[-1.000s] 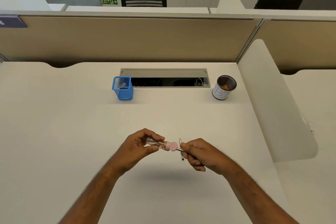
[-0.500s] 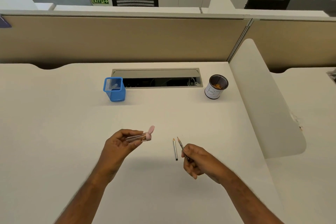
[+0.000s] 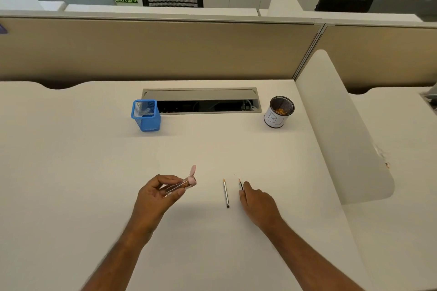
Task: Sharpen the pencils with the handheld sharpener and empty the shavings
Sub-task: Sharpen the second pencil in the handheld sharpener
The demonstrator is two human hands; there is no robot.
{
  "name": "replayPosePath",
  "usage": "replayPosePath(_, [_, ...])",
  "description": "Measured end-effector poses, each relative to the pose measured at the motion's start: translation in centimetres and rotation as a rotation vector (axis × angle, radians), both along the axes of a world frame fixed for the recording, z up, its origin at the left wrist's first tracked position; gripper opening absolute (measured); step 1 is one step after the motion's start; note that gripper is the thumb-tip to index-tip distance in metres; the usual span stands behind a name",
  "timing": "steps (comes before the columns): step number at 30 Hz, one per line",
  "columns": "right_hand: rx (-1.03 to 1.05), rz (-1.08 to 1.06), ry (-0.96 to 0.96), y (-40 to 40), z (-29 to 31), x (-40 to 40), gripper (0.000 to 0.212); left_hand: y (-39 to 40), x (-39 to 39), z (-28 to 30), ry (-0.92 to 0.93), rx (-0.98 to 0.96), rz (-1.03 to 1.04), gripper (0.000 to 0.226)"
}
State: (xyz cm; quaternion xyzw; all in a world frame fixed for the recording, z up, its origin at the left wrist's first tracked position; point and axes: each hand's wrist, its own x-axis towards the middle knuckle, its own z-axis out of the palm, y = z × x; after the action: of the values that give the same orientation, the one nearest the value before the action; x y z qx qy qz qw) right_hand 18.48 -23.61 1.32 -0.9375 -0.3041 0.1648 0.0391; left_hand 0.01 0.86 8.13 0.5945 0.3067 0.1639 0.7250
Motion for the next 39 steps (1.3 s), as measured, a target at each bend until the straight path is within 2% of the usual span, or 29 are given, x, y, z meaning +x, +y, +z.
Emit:
replayPosePath(3, [-0.070, 0.041, -0.047, -0.1, -0.5, 0.4, 0.037, 0.0, -0.1, -0.1, 0.017, 0.013, 0.000, 0.027])
replayPosePath(12, [-0.011, 0.044, -0.045, 0.2, -0.2, 0.6, 0.048, -0.1, -0.1, 0.2, 0.047, 0.021, 0.011, 0.027])
replayPosePath(17, [0.076, 0.143, -0.119, 1.6, 0.7, -1.2, 0.048, -0.1, -0.4, 0.3, 0.079, 0.024, -0.018, 0.026])
replayPosePath(20, [0.003, 0.233, -0.191, 2.8, 1.2, -2.3, 0.043, -0.2, -0.6, 0.3, 0.100, 0.031, -0.033, 0.026])
replayPosePath(21, [0.007, 0.247, -0.244, 3.2, 1.3, -2.5, 0.044, -0.2, -0.6, 0.4, 0.106, 0.035, -0.034, 0.026])
replayPosePath(25, [0.048, 0.238, -0.260, 3.8, 1.7, -2.5, 0.040, -0.1, -0.8, 0.6, 0.116, 0.039, -0.025, 0.026])
replayPosePath(28, [0.093, 0.149, -0.127, 3.6, 2.6, -2.7, 0.024, 0.0, -0.9, 0.6, 0.129, 0.044, -0.022, 0.027])
replayPosePath(29, [0.145, 0.073, -0.016, 3.3, 2.9, -2.6, 0.020, -0.1, -0.9, 0.5, 0.131, 0.045, -0.021, 0.027])
replayPosePath(31, [0.316, -0.054, 0.247, 2.6, 3.9, -2.4, 0.013, -0.2, -1.0, 0.6, 0.128, 0.042, -0.018, 0.028])
replayPosePath(33, [0.504, -0.112, 0.417, 2.0, 5.4, -2.3, 0.006, -0.3, -1.0, 0.7, 0.116, 0.037, -0.022, 0.029])
replayPosePath(35, [0.625, -0.118, 0.463, 1.4, 6.8, -2.4, 0.004, -0.5, -0.9, 0.8, 0.108, 0.041, -0.025, 0.030])
replayPosePath(39, [0.702, -0.121, 0.465, 0.7, 8.7, -3.0, 0.006, -1.1, -0.6, 1.1, 0.089, 0.028, -0.020, 0.032])
